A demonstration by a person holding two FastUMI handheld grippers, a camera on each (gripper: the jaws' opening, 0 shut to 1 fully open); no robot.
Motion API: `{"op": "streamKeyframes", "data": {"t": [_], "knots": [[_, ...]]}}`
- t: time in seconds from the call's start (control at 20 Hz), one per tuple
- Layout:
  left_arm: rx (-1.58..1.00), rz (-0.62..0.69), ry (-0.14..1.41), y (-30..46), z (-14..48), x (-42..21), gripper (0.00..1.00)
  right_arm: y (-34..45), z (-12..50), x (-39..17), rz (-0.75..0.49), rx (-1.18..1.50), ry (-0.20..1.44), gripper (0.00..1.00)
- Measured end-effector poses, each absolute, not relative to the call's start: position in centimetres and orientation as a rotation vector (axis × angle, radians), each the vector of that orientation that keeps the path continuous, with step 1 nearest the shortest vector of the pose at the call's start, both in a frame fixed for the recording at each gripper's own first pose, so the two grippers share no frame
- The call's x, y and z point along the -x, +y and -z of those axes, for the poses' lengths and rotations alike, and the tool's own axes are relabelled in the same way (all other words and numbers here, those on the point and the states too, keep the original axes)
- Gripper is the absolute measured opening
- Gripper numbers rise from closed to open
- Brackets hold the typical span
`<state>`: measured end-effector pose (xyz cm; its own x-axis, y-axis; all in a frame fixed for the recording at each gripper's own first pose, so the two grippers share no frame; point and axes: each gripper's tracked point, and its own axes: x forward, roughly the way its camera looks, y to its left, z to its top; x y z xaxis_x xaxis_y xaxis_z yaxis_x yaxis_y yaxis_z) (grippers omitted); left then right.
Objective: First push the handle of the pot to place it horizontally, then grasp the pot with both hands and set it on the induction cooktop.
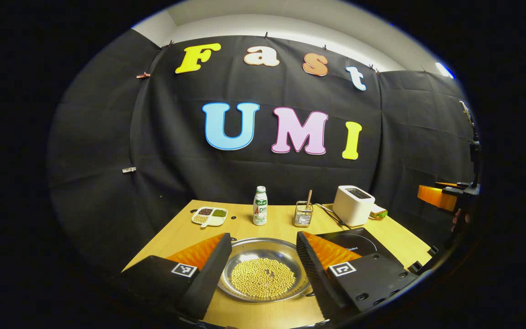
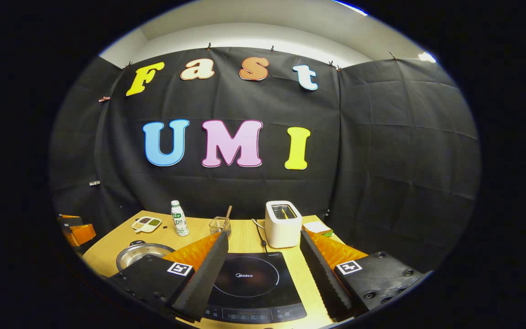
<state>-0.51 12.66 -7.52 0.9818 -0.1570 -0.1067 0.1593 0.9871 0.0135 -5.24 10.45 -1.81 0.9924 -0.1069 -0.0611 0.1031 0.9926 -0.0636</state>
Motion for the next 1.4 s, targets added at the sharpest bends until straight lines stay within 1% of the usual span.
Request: {"op": "streamKeyframes", "data": {"t": [0.05, 0.1, 0.15, 0.2, 0.25, 0.3, 0.35, 0.4, 0.55, 0.6, 0.65, 0.7, 0.75, 0.85, 0.95, 1.1, 1.3, 1.4], "knots": [[-0.027, 0.161, 0.122, 13.1, 8.1, 0.5, 0.84, 10.6, 1.9, 5.2, 0.107, 0.061, 0.069, 0.98], [-0.029, 0.168, 0.143, 13.3, 8.8, 0.4, 0.81, 10.9, 2.0, 5.3, 0.105, 0.058, 0.077, 0.98], [-0.020, 0.170, 0.160, 13.6, 9.5, 0.6, 0.73, 11.2, 2.2, 5.3, 0.100, 0.054, 0.083, 0.98], [0.000, 0.179, 0.175, 13.7, 10.0, 0.8, 0.68, 11.3, 2.2, 5.2, 0.098, 0.054, 0.087, 0.98], [0.019, 0.184, 0.204, 13.7, 10.7, 0.9, 0.59, 11.3, 2.3, 5.3, 0.099, 0.058, 0.089, 0.96], [0.034, 0.196, 0.235, 13.4, 11.6, 1.2, 0.60, 11.2, 2.3, 5.4, 0.100, 0.062, 0.088, 0.98], [0.042, 0.200, 0.262, 13.3, 12.2, 1.3, 0.50, 11.2, 2.4, 5.2, 0.098, 0.065, 0.086, 0.98], [0.042, 0.204, 0.277, 13.2, 12.7, 1.4, 0.47, 11.1, 2.4, 4.9, 0.094, 0.070, 0.085, 0.96], [0.025, 0.232, 0.329, 12.0, 14.0, 1.6, 0.34, 10.4, 3.0, 3.7, 0.082, 0.073, 0.097, 0.96], [0.012, 0.238, 0.352, 11.5, 14.9, 1.8, 0.30, 10.2, 3.4, 3.3, 0.077, 0.064, 0.107, 0.98], [-0.009, 0.246, 0.382, 10.9, 15.6, 2.0, 0.24, 10.0, 3.4, 2.9, 0.071, 0.052, 0.111, 0.98], [-0.037, 0.246, 0.416, 10.4, 16.6, 2.2, 0.21, 9.8, 3.5, 2.4, 0.065, 0.043, 0.112, 0.98], [-0.065, 0.236, 0.444, 10.2, 17.3, 2.3, 0.13, 9.6, 3.6, 1.9, 0.057, 0.037, 0.118, 0.98], [-0.078, 0.254, 0.499, 8.9, 18.9, 2.6, 0.05, 9.1, 3.6, 1.0, 0.042, 0.026, 0.116, 0.98], [-0.074, 0.280, 0.562, 7.4, 20.6, 2.9, 0.05, 9.0, 4.1, 0.4, 0.021, 0.021, 0.128, 0.98], [-0.100, 0.252, 0.644, 7.6, 23.3, 2.7, 0.05, 9.2, 4.8, -0.1, -0.024, 0.029, 0.147, 0.98], [-0.115, 0.247, 0.745, 7.9, 26.4, 2.6, 0.05, 9.3, 5.0, -0.5, -0.070, 0.033, 0.150, 0.98], [-0.125, 0.266, 0.792, 7.3, 27.6, 2.8, 0.05, 9.0, 5.1, -0.7, -0.080, 0.031, 0.151, 0.98]]}}
